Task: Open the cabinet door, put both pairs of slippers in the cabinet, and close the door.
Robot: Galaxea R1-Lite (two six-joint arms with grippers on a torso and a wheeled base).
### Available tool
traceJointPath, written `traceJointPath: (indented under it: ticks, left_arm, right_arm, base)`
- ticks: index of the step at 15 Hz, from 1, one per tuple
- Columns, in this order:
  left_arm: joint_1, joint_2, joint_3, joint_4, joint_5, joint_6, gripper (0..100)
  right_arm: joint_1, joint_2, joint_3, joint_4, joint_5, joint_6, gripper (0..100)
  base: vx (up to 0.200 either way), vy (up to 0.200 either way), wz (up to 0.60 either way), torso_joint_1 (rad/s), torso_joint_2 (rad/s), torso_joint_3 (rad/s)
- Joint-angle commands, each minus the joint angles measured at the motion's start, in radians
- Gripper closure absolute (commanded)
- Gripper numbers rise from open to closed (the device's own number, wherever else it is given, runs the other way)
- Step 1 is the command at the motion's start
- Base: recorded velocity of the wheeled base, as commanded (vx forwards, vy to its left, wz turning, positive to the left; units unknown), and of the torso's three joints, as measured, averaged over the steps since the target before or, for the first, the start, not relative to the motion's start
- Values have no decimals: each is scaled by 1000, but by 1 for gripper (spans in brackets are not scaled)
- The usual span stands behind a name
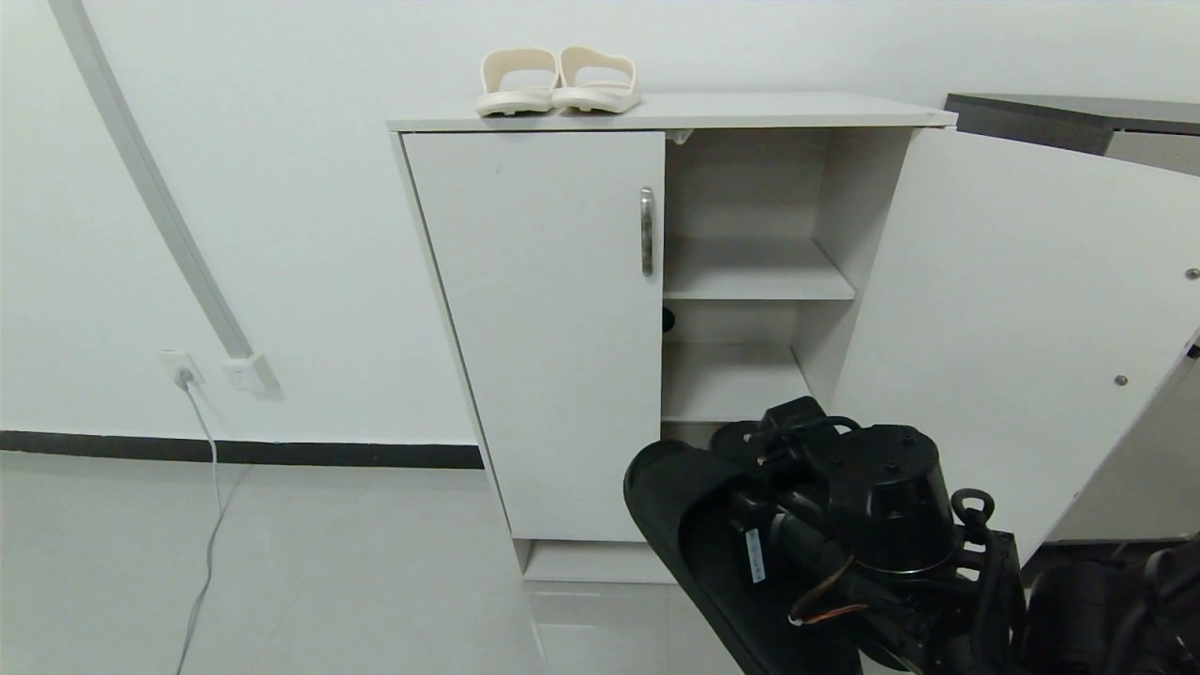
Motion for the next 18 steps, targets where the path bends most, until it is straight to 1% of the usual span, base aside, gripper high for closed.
traceJointPath:
  ticks: [1,2,3,5,6,8,9,11,12,13,15,17,18]
  left_arm:
    - [59,-11,0,0,-4,8,100]
    - [108,-46,0,0,-17,22,100]
    - [105,-86,0,0,-60,36,100]
    - [103,-86,0,-2,-122,36,100]
    - [105,-86,0,-2,-131,36,100]
    - [103,-86,0,0,-131,33,100]
    - [105,-86,0,-2,-125,33,100]
    - [103,-86,0,-2,-108,33,100]
    - [103,-86,0,0,-109,28,100]
    - [103,-86,0,0,-109,11,100]
    - [103,-86,0,0,-109,-6,100]
    - [103,-86,0,0,-113,-6,100]
    - [103,-86,0,0,-113,-4,100]
  right_arm:
    - [-7,18,-13,0,0,9,100]
    - [-8,21,-15,0,0,11,100]
    - [-10,28,-19,0,0,11,100]
    - [-10,53,-24,-2,-2,19,100]
    - [-10,65,-36,-3,-6,25,100]
    - [-20,166,-136,-3,-131,85,100]
    - [-25,220,-188,-3,-200,94,100]
    - [-31,289,-257,-5,-289,97,100]
    - [-33,303,-274,-5,-316,100,100]
    - [-33,304,-282,-5,-327,109,100]
    - [-36,314,-289,-5,-328,121,100]
    - [-37,326,-302,-5,-335,124,100]
    - [-39,329,-306,-3,-350,129,100]
  base:
    - [0,0,0,0,0,0]
    - [0,0,0,0,0,0]
    - [0,0,0,0,0,0]
    - [0,0,0,0,0,0]
    - [0,0,0,0,0,0]
    - [0,0,0,0,0,0]
    - [0,0,0,0,0,0]
    - [0,0,0,0,0,0]
    - [0,0,0,0,0,0]
    - [0,0,0,0,0,0]
    - [0,0,0,0,0,0]
    - [0,0,0,0,0,0]
    - [0,-200,0,2,7,2]
